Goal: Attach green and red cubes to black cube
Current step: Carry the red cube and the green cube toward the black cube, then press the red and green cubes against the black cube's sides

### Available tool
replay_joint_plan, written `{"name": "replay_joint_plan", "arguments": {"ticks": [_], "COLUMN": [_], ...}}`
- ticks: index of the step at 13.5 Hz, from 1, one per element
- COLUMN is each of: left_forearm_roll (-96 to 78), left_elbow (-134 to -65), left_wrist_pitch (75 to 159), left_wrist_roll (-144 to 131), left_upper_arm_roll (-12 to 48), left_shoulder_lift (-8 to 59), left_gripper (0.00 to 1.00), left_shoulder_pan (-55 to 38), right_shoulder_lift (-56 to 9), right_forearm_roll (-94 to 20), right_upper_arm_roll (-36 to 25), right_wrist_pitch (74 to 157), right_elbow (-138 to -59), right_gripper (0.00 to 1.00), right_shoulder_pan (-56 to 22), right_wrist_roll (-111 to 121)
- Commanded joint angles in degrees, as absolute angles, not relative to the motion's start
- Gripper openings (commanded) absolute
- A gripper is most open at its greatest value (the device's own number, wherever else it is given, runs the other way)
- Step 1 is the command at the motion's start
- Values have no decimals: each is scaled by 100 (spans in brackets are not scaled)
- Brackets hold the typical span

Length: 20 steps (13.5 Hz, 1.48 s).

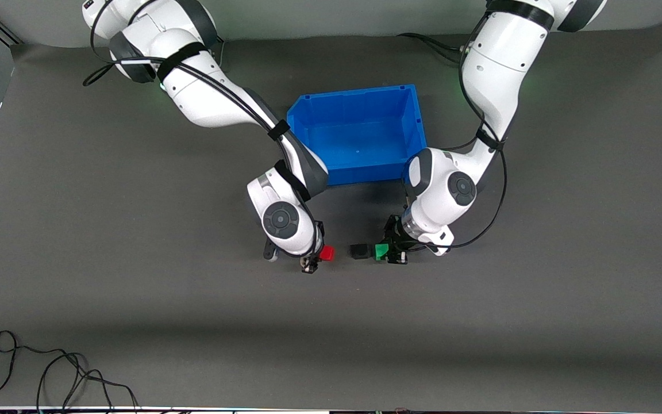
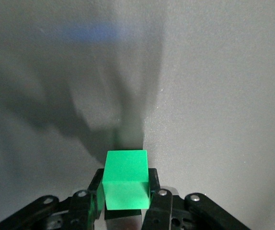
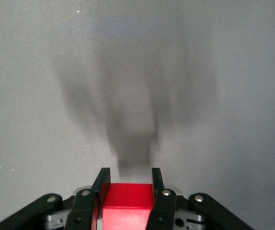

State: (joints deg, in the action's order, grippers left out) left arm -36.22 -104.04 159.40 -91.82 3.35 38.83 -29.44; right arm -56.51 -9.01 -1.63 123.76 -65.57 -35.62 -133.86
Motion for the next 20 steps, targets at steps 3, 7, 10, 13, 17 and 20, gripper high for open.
{"name": "replay_joint_plan", "arguments": {"ticks": [3, 7, 10, 13, 17, 20], "left_forearm_roll": [-3639, -3604, -3604, -3595, -3604, -3595], "left_elbow": [-10257, -10116, -10099, -10028, -9958, -9800], "left_wrist_pitch": [16198, 16233, 16242, 16303, 16417, 16462], "left_wrist_roll": [-9500, -9773, -9992, -10247, -10283, -10362], "left_upper_arm_roll": [237, 237, 237, 229, 220, 202], "left_shoulder_lift": [4034, 4104, 4104, 4113, 4192, 4324], "left_gripper": [17, 17, 17, 17, 17, 17], "left_shoulder_pan": [-3234, -3243, -3252, -3295, -3357, -3445], "right_shoulder_lift": [-6091, -6152, -6152, -6161, -6144, -6144], "right_forearm_roll": [-809, -809, -817, -817, -809, -826], "right_upper_arm_roll": [-211, -193, -185, -176, -167, -167], "right_wrist_pitch": [12619, 12718, 12718, 12709, 12656, 12656], "right_elbow": [-5906, -5897, -5933, -5959, -6047, -6090], "right_gripper": [0, 0, 0, 0, 0, 0], "right_shoulder_pan": [-3595, -3621, -3639, -3639, -3709, -3718], "right_wrist_roll": [-13974, -14010, -14010, -14010, -14010, -14010]}}
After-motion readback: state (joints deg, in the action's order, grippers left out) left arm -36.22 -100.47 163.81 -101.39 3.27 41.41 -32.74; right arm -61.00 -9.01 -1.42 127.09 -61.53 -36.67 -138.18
